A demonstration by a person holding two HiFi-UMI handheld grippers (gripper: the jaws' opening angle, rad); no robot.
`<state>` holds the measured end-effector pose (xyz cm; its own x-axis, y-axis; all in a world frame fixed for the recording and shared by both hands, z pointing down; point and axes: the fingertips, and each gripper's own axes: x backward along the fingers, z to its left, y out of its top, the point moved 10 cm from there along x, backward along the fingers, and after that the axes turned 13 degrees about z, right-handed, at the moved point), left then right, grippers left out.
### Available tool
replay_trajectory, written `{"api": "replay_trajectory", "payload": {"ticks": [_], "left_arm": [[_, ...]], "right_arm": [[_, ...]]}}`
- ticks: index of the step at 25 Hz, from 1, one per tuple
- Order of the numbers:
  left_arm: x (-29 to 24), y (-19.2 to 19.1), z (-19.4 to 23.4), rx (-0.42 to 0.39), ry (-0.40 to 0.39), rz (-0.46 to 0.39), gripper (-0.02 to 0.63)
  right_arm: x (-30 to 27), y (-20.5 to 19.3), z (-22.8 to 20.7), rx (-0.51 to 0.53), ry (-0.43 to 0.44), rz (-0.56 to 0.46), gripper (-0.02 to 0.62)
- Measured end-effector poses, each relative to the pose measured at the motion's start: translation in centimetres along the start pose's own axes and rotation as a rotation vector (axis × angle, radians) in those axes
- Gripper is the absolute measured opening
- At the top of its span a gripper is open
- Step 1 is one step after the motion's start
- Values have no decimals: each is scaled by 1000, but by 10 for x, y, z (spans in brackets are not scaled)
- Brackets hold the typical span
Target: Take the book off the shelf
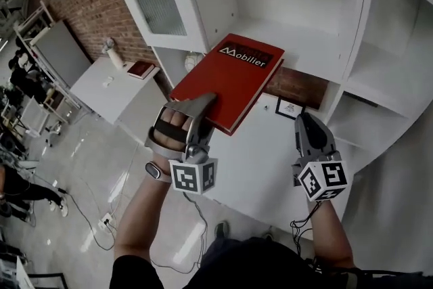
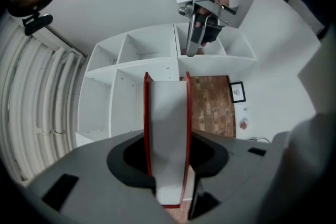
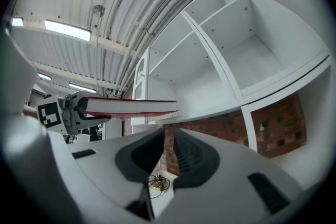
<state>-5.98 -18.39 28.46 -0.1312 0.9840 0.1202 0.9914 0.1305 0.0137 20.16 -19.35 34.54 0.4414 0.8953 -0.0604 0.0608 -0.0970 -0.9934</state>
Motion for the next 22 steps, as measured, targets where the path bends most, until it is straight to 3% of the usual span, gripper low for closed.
{"api": "replay_trajectory", "payload": {"ticks": [10, 14, 22], "left_arm": [[80, -45, -49, 14, 26, 94, 163], [94, -72, -70, 19, -59, 148, 163], [84, -131, -129, 44, -221, 166, 163]], "right_arm": [[-19, -24, 37, 76, 89, 51, 54], [-22, -24, 49, 67, 93, 67, 52], [-39, -34, 78, 69, 53, 85, 52]]}}
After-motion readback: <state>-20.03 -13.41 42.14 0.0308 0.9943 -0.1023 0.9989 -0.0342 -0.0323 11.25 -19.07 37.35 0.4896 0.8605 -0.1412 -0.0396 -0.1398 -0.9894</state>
